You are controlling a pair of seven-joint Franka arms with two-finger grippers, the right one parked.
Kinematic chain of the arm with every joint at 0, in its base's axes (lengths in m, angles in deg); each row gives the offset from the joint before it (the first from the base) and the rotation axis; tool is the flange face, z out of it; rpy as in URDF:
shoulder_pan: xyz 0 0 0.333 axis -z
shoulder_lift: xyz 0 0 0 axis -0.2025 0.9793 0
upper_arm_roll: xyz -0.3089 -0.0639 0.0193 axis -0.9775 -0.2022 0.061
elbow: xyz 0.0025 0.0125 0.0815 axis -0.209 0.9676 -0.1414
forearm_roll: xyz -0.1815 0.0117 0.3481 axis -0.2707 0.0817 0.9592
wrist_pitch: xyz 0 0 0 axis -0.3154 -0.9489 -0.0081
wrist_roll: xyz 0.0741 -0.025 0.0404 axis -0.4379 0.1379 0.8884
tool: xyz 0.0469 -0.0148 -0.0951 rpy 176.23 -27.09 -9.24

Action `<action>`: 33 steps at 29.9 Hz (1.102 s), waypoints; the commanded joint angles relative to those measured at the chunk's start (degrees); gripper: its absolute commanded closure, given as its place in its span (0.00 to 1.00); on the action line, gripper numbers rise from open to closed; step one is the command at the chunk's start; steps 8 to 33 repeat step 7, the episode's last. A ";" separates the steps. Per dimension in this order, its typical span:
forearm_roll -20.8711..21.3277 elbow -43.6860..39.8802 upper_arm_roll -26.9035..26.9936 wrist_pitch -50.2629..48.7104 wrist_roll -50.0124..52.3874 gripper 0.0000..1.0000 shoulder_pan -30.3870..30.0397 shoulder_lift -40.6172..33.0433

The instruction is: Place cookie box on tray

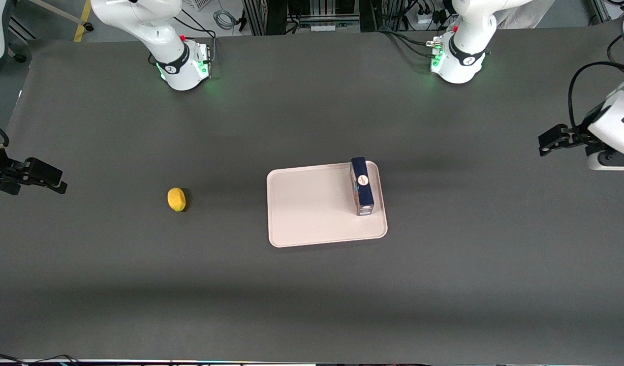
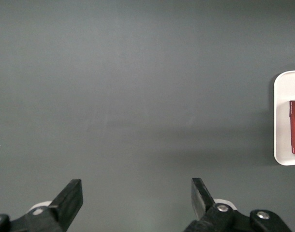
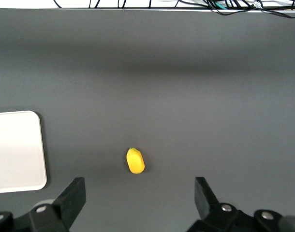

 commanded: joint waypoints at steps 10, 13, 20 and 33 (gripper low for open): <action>-0.77 1.79 6.24 0.13 -0.37 0.00 7.11 -1.95; -0.77 1.79 6.24 0.13 -0.37 0.00 7.11 -1.95; -0.77 1.79 6.24 0.13 -0.37 0.00 7.11 -1.95; -0.77 1.79 6.24 0.13 -0.37 0.00 7.11 -1.95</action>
